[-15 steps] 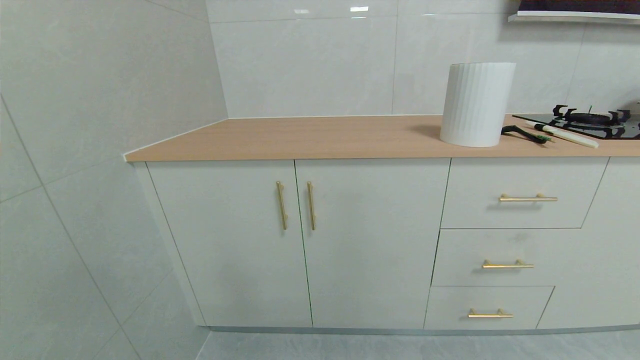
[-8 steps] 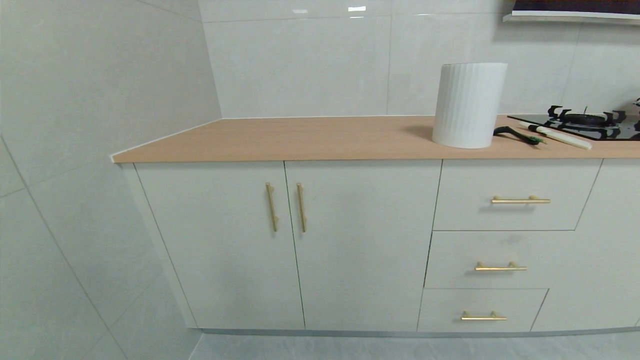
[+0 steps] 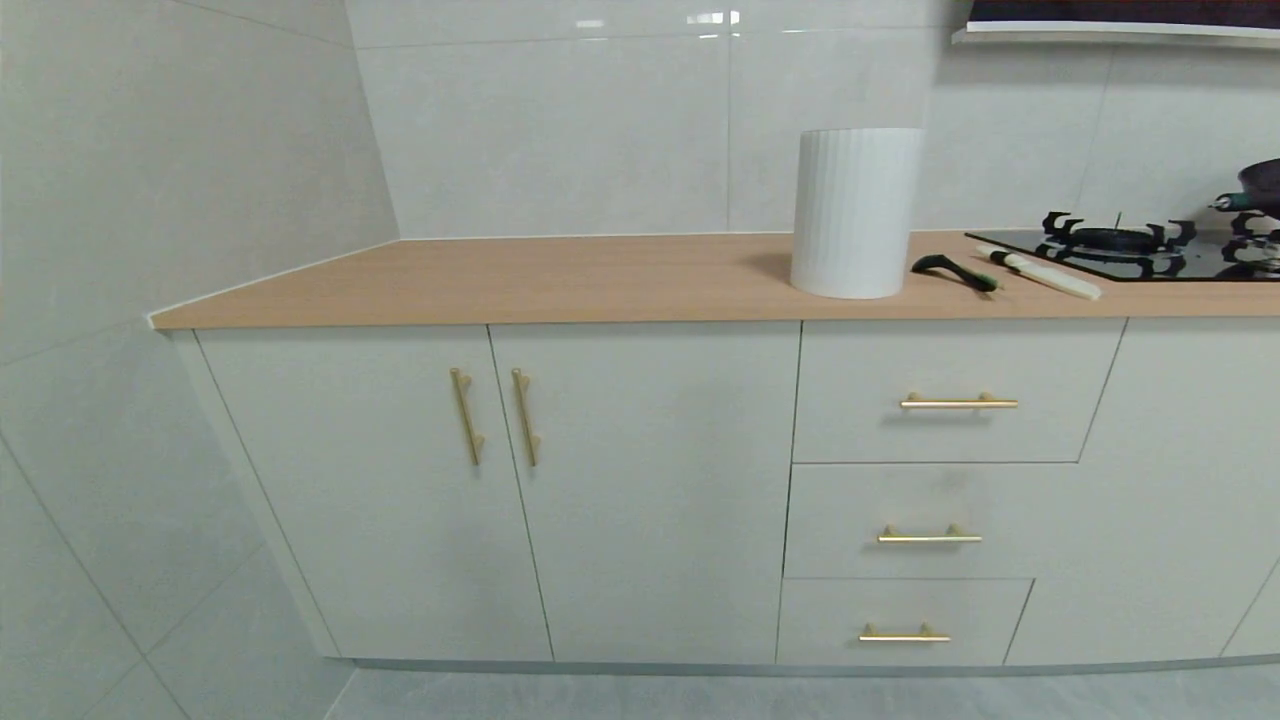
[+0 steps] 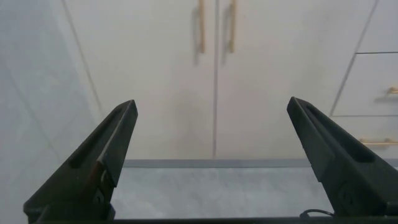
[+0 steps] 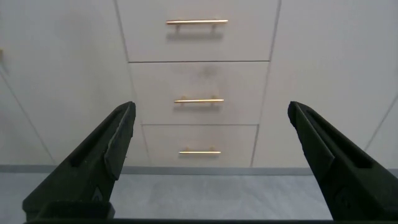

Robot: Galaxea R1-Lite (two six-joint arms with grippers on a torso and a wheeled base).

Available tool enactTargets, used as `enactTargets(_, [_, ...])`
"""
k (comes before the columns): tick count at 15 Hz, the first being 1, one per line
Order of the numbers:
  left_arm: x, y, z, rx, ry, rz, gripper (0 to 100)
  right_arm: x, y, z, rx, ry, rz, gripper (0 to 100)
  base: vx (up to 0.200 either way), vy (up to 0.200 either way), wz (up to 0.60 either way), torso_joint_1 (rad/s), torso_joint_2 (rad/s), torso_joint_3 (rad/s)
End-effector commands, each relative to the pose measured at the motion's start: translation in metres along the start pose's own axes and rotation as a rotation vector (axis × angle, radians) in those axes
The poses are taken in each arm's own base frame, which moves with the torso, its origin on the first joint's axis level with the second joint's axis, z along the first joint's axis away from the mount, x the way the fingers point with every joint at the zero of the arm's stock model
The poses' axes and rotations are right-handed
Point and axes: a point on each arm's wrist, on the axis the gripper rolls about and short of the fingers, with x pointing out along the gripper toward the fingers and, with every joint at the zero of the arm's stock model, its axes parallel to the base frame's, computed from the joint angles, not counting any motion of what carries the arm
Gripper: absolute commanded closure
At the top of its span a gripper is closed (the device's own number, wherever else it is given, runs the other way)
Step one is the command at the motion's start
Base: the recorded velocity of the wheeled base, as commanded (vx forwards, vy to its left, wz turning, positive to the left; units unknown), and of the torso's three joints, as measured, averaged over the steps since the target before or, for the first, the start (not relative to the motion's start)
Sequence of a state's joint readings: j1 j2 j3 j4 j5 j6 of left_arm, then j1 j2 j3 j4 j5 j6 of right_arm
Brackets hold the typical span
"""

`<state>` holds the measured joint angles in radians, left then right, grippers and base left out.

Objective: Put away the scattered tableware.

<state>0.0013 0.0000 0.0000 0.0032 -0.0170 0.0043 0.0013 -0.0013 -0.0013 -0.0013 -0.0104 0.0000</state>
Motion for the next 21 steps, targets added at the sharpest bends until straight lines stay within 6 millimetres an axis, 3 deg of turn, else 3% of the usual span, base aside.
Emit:
enactTargets(1, [0.0, 0.0, 0.0, 0.0, 0.0, 0.0, 0, 0.0003, 0.0, -0.0003, 0.0, 0.004, 0.0, 0, 0.0, -0.2, 0.0, 0.007, 0.0, 0.002])
enactTargets(5, [0.0, 0.0, 0.0, 0.0, 0.0, 0.0, 0, 0.0001, 0.0, 0.0001, 0.0, 0.001, 0.0, 0, 0.0, -0.2, 0.0, 0.0, 0.0, 0.003])
enactTargets(11, [0.0, 0.0, 0.0, 0.0, 0.0, 0.0, 0, 0.0002, 0.0, -0.0001, 0.002, 0.001, -0.002, 0, 0.0, 0.0, 0.0, 0.0, 0.0, 0.0])
enactTargets(14, [0.0, 0.0, 0.0, -0.001, 0.0, 0.0, 0, 0.0002, -0.0001, -0.0003, 0.002, 0.002, -0.005, 0, 0.2, 0.0, 0.0, 0.002, 0.0, 0.002])
enactTargets(21, [0.0, 0.0, 0.0, 0.0, 0.0, 0.0, 0, 0.0002, -0.0001, 0.0002, 0.0, 0.002, -0.003, 0, 0.0, 0.0, 0.0, 0.0, 0.0, 0.0])
